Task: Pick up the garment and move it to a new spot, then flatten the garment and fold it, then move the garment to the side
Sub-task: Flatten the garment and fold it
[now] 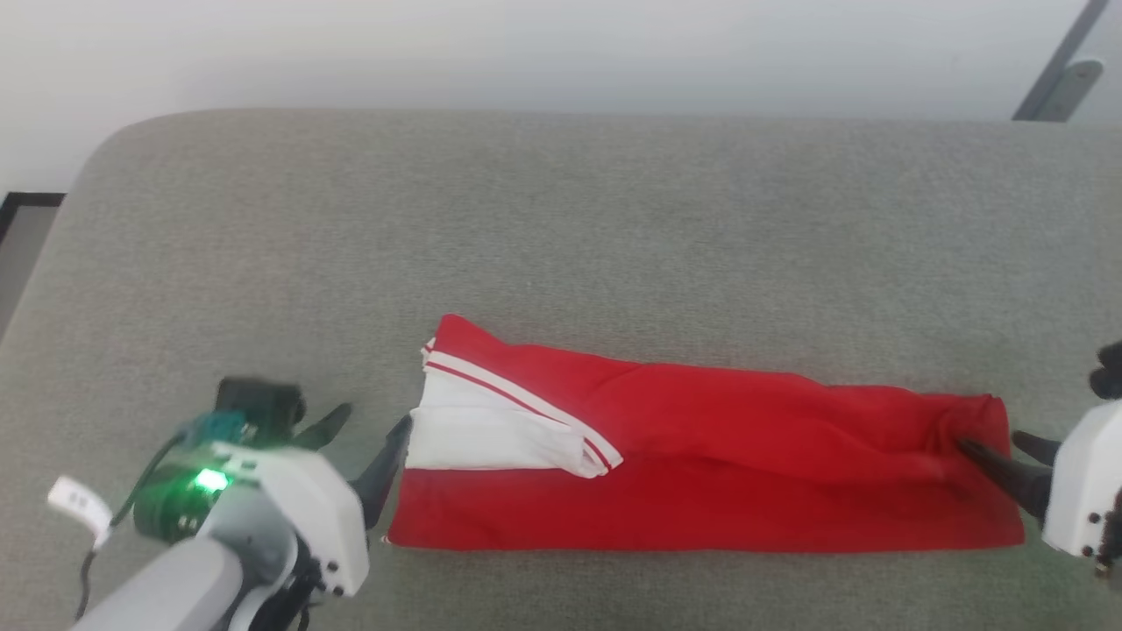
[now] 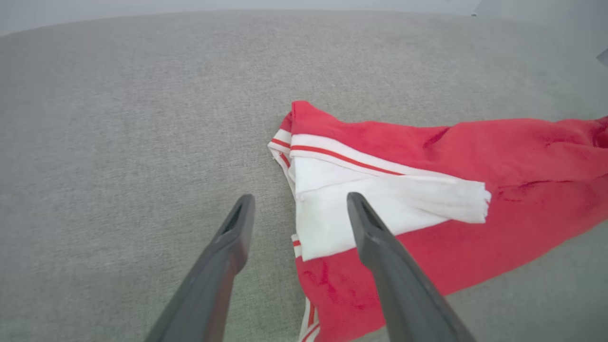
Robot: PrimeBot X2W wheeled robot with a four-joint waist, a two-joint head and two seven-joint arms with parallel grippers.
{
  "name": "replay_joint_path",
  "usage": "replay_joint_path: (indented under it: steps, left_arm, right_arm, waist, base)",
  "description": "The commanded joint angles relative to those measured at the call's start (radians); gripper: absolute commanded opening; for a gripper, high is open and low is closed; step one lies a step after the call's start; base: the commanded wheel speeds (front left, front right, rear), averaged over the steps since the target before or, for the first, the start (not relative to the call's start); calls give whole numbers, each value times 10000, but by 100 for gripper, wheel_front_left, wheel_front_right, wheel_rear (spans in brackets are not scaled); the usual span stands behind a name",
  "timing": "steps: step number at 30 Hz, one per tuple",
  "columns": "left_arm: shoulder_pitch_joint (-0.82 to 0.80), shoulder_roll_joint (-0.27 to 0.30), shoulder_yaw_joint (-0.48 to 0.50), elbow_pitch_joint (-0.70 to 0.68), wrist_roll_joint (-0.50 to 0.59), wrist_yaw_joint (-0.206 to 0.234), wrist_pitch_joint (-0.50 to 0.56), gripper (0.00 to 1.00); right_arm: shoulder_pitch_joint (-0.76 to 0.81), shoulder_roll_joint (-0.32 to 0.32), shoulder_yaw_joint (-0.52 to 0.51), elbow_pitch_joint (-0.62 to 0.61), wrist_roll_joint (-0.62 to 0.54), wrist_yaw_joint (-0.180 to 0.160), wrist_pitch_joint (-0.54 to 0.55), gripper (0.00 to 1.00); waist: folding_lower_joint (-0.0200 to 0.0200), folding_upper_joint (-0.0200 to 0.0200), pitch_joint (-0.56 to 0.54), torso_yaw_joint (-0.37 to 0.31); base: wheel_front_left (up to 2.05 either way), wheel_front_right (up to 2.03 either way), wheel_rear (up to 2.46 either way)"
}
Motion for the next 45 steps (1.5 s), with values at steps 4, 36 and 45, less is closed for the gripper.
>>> replay_joint_path:
  steps: [4, 36, 45]
  left_arm:
    - [861, -31, 370, 88, 98, 78, -1395, 100]
    - [3223, -1892, 3665, 993, 1504, -974, -4032, 100]
    - [3430, -2432, 4464, 936, 2238, -1393, -4034, 100]
  right_arm:
    - [270, 180, -763, 217, -276, -5, 393, 100]
    - [-1090, 897, 445, 3560, 973, 20, 1633, 0]
    - [-1291, -320, -112, 3592, 1508, -14, 1082, 0]
  waist:
    - [0, -1, -50, 288]
    - [0, -1, 176, 1519]
    - [0, -1, 258, 1079]
  base:
    - [0, 0, 0]
    - [0, 0, 0]
    - [0, 0, 0]
